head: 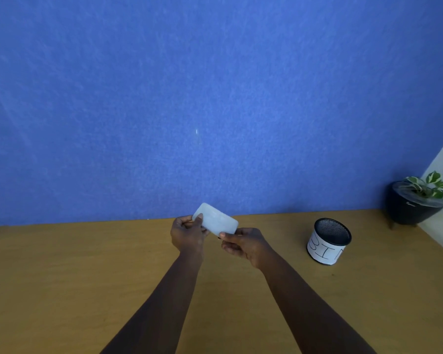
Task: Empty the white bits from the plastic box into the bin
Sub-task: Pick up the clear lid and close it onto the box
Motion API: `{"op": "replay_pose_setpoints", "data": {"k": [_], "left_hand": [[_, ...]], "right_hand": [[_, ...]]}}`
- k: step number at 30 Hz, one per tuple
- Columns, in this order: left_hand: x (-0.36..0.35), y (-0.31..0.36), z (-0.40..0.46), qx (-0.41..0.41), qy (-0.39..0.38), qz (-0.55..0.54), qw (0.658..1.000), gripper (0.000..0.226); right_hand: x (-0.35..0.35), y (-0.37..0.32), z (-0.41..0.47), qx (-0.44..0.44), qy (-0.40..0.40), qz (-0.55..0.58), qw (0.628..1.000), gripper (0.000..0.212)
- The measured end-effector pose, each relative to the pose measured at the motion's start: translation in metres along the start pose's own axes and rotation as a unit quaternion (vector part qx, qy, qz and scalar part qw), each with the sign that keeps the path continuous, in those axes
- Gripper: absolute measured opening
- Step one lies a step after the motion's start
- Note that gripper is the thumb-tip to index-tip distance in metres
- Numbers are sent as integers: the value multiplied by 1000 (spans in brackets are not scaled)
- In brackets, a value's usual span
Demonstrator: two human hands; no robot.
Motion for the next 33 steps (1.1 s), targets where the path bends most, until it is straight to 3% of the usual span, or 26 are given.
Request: {"op": "replay_pose_setpoints", "data": {"k": [2, 4, 7, 9, 12, 14, 18, 21, 25, 28, 30, 33], "left_hand": [[2, 0, 2, 4, 10, 5, 1000, 15], [3, 0, 4, 6, 16, 20, 1000, 13], [1, 4, 4, -8, 12, 49, 999, 24], [-1, 9, 0, -29, 2, 81, 996, 29], [-7, 12, -7, -38, -19, 122, 992, 30], [-10, 13, -8, -32, -40, 140, 989, 27], [-16, 18, -11, -47, -83, 187, 978, 30], [-17, 22, -11, -67, -74, 209, 973, 34], [-20, 18, -9, -71, -73, 281, 954, 31], [-30, -6, -16, 47, -146, 274, 949, 59], [-33, -9, -21, 87, -169, 256, 948, 59], [-26, 10, -5, 3, -116, 278, 954, 42]], "right_hand": [[12, -7, 3, 66, 63, -121, 988, 59], [18, -33, -1, 222, 140, -261, 929, 67], [-5, -56, -17, 396, 104, -306, 859, 67], [-19, -52, -18, 416, 69, -360, 832, 72], [-22, -48, -12, 404, 76, -415, 812, 70], [-19, -46, -10, 389, 78, -412, 820, 62], [-11, -34, -5, 311, 45, -304, 900, 61], [-17, -25, -3, 271, 17, -261, 926, 53], [-23, -18, -1, 261, 22, -292, 920, 46], [-18, -14, 3, 270, 47, -359, 892, 47], [-11, -9, 8, 250, 56, -359, 898, 46], [-6, 0, 14, 201, 48, -301, 931, 40]]}}
Point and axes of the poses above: each hand's wrist, its own z-axis towards the middle knuckle, its own x-axis out of the back of the hand, y = z × x, the point moved 10 cm from there along z, towards the middle knuckle, and after that the axes turned 14 degrees about y, right-handed, at the moved point
